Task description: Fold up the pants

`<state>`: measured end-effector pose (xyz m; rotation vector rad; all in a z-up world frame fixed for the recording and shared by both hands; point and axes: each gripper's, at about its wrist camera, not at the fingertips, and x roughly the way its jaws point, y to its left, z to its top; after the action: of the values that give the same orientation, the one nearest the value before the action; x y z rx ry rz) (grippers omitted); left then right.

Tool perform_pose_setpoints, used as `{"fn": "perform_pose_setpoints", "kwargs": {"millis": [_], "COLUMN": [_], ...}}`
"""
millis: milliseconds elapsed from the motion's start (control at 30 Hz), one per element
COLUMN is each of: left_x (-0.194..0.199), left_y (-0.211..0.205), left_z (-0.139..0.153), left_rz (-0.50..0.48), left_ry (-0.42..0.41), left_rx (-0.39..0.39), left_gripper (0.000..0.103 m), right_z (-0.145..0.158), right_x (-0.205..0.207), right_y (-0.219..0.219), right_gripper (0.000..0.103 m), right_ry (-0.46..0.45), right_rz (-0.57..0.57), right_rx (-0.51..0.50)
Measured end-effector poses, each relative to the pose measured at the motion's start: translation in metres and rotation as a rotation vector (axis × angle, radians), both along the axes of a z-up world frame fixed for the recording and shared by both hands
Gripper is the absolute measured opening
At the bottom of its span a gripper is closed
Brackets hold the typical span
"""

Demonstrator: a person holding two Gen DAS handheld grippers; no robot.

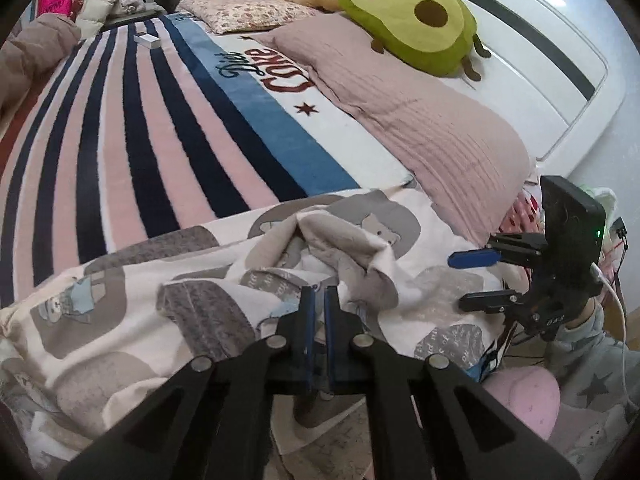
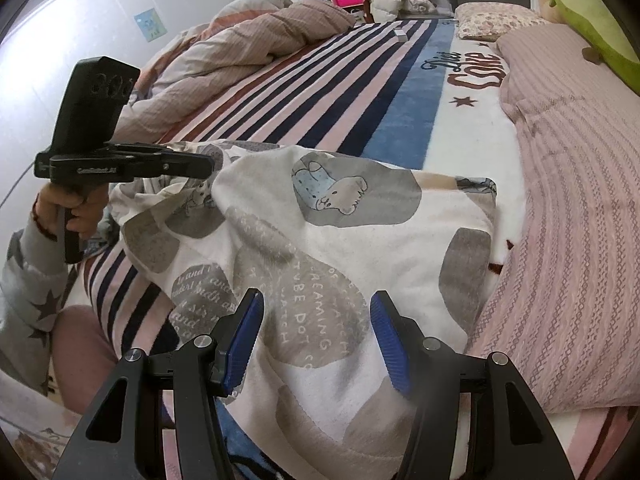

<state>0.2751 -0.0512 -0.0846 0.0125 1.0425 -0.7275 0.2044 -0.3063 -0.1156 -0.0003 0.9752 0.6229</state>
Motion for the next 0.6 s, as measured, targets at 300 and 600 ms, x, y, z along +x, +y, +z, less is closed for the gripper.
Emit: {"fn": "perform_pose_setpoints", "kwargs": {"millis": [300, 600], "left_x": [-0.020, -0.042], "left_y": [-0.026, -0.037], "left_z": [-0.016, -0.027], "left_rz": [-0.108, -0.186], "left_ry": [-0.058, -0.218], "left_rx": [0.207, 0.447], "left_gripper": [0.005, 0.052], "right_z": [-0.003, -0.009], "right_x": [0.000, -0.003], "right_y": [0.000, -0.003], "right_gripper": [0.051, 0.051], "right_ry": [0.006, 0.023], "right_rz": [0.002, 0.000], "right_rx": [-0.004, -0.003]}}
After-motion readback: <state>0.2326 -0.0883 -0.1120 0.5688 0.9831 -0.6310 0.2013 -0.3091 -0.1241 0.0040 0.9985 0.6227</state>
